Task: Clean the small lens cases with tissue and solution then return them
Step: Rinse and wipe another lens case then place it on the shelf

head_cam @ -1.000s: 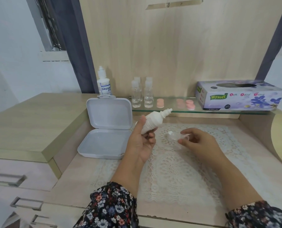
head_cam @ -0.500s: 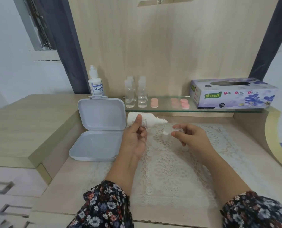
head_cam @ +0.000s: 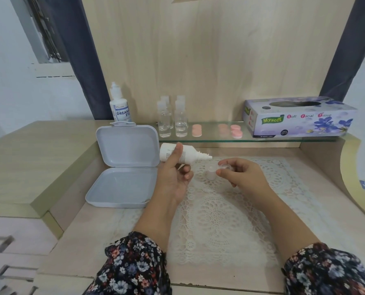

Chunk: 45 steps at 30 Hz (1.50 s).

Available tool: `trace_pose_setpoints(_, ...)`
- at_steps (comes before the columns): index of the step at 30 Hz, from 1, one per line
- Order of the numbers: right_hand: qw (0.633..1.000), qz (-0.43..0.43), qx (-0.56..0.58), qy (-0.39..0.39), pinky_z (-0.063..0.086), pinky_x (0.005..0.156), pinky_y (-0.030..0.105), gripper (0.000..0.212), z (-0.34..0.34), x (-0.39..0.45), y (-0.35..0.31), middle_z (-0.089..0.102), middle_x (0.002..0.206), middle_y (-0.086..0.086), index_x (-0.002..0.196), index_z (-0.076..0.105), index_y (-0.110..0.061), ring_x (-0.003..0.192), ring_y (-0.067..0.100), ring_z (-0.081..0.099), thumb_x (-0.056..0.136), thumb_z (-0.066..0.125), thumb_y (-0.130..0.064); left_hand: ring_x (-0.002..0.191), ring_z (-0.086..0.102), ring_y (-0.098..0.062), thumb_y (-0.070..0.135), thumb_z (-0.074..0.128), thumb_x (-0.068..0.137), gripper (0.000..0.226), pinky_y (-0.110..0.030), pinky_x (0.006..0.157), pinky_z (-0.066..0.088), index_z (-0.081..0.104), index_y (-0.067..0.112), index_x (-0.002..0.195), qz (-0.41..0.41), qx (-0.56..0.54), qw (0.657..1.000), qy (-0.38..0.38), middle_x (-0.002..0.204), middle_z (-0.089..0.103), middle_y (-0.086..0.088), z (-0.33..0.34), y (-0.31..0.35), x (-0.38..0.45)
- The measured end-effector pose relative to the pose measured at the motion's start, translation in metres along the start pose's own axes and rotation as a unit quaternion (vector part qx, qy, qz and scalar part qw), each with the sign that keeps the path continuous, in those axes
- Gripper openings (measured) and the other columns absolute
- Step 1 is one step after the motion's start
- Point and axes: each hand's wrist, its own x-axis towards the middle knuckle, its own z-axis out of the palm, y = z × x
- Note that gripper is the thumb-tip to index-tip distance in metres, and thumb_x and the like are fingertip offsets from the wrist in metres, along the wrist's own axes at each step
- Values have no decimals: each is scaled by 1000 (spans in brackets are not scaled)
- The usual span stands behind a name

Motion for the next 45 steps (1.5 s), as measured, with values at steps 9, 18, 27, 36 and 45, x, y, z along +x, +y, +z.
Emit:
trace_pose_setpoints(9,1000,6,4,-2,40,54,21,15,1,-1,-1,47,60,-2,93,72,-17,51,12,42,79,76,-12,42,37,-8,19,70,84,20,-19,35,26,53,13,92,34,29,999,15,71,58,-3,-1,1,0)
trace_pose_setpoints(18,1000,8,4,-1,43,56,19,15,2,0,-1,47,57,-6,91,72,-18,50,7,44,78,77,-13,43,36,-9,15,69,85,18,-19,37,27,52,16,91,53,44,998,9,73,58,-4,2,2,-3)
trace_pose_setpoints(27,1000,5,3,-2,43,57,21,14,2,-1,-2,48,63,1,91,72,-17,50,7,44,79,76,-12,44,36,-8,17,68,86,15,-18,37,29,53,17,88,58,37,998,-2,72,57,-2,4,3,-5)
trace_pose_setpoints(36,1000,1,0,-5,44,57,21,15,2,0,-2,49,60,-3,91,72,-18,50,6,45,79,76,-12,44,37,-8,16,68,85,16,-18,37,28,53,18,89,67,32,997,-6,73,57,-2,4,4,-6)
trace_pose_setpoints(45,1000,5,6,-7,43,56,20,14,2,-1,-3,50,56,-9,91,72,-17,49,4,46,79,76,-11,42,37,-8,16,70,84,28,-19,35,29,49,12,103,63,41,997,6,75,57,-3,2,3,-3)
